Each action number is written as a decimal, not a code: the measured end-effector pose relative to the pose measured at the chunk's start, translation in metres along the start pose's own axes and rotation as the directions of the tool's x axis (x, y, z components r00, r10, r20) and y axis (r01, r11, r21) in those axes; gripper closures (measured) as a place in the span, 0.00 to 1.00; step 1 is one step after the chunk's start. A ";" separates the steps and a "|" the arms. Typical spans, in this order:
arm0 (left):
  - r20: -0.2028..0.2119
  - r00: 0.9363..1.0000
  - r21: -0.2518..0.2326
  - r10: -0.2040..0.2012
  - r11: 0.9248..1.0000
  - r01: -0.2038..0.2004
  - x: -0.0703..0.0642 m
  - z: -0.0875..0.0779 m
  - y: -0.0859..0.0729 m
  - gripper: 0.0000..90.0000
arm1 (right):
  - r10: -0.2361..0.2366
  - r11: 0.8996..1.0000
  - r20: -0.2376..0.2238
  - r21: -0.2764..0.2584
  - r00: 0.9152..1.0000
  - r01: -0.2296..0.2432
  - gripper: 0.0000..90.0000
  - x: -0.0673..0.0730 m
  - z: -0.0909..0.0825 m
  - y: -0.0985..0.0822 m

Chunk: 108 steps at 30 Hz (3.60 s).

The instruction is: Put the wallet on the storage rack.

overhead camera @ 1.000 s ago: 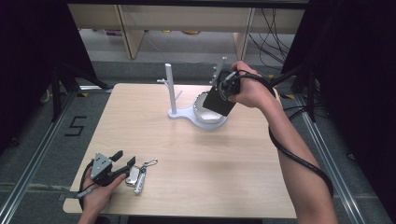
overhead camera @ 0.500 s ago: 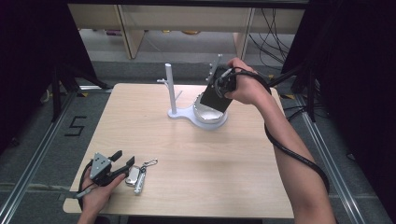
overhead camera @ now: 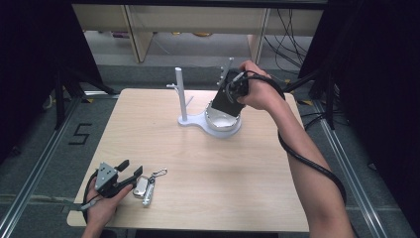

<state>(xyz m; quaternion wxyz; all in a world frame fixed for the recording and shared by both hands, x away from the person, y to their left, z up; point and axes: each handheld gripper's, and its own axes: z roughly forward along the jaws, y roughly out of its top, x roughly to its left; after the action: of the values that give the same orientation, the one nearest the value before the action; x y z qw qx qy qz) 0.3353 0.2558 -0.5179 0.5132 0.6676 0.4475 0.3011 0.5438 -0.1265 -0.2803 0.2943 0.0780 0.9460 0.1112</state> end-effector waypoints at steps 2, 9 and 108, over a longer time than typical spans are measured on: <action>0.006 1.000 -0.012 0.000 1.000 0.000 0.000 0.001 0.000 0.44 | 0.001 1.000 0.000 -0.001 1.000 -0.001 0.90 0.000 0.001 0.000; 0.005 1.000 -0.011 -0.002 1.000 0.002 0.000 0.000 -0.001 0.44 | 0.028 1.000 0.011 0.010 1.000 -0.028 0.90 -0.001 0.003 0.000; 0.004 1.000 0.007 0.000 1.000 0.000 0.000 0.000 0.000 0.44 | 0.118 0.993 0.002 0.026 0.993 -0.118 0.63 0.003 0.077 -0.010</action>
<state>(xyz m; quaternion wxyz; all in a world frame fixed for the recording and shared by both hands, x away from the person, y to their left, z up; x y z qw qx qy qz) 0.3355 0.2557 -0.5184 0.5118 0.6700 0.4475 0.2982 0.5847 -0.1229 -0.3466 0.2864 0.1376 0.9411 0.1160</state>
